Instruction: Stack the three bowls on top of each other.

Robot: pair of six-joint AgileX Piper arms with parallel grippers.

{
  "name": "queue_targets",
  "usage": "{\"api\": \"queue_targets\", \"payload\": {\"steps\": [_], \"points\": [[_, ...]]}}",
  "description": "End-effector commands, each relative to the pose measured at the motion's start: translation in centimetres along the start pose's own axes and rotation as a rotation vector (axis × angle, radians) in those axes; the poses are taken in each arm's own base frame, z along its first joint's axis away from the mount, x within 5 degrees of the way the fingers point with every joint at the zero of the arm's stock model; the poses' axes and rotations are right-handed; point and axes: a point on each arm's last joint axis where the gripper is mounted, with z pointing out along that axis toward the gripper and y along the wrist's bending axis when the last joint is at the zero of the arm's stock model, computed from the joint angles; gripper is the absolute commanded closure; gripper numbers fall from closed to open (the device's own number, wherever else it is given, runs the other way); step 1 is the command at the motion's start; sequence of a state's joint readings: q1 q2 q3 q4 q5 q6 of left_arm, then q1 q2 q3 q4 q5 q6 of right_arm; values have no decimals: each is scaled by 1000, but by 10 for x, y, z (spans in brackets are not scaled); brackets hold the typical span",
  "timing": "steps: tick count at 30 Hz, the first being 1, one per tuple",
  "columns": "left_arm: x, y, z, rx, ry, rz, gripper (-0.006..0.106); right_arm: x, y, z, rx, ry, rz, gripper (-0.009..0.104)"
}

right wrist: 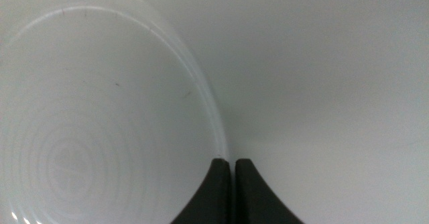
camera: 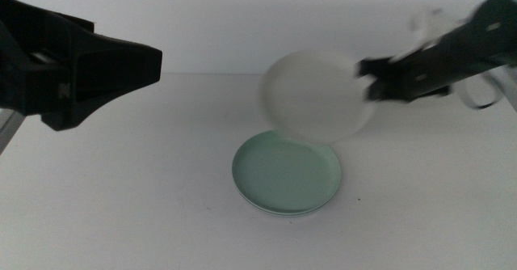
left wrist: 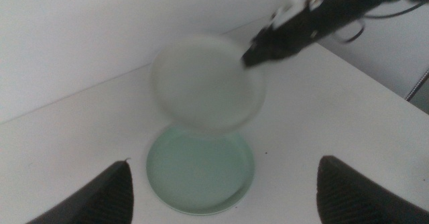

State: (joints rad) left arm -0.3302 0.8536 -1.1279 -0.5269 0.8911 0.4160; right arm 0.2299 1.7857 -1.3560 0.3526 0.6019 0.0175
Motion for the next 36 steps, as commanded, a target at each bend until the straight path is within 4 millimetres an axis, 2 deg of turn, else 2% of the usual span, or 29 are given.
{"api": "queue_targets", "payload": {"steps": [1, 4, 8, 20, 23, 26, 28, 30, 32, 34, 36], "points": [[-1, 0, -1, -4, -17, -3, 7, 16, 24, 16, -28, 58, -13, 97], [-1, 0, -1, -4, -17, -3, 7, 30, 35, 36, -25, 113, -41, 97], [-1, 0, -1, -3, -17, 0, 7, 40, 31, 55, -9, 180, -17, 97], [-1, 0, -1, -4, -17, 5, 7, 49, 28, 66, 7, 238, -58, 95], [-1, 0, -1, -4, -17, 5, 7, 50, 27, 67, 11, 257, -60, 87], [-1, 0, -1, -4, -17, 5, 7, 51, 27, 67, 18, 258, -70, 66], [-1, 0, -1, -4, -17, 5, 7, 48, 28, 61, 12, 246, -82, 49], [-1, 0, -1, -4, -17, 5, 7, 41, 30, 48, 6, 206, -102, 35], [-1, 0, -1, -4, -17, 5, 7, 30, 32, 25, -1, 146, -127, 23], [-1, 0, -1, -4, -17, 5, 7, 17, 31, -8, -2, 62, -145, 12], [-1, 0, -1, -4, -17, 5, 7, 7, 28, -42, 2, -22, -151, 8]]}}
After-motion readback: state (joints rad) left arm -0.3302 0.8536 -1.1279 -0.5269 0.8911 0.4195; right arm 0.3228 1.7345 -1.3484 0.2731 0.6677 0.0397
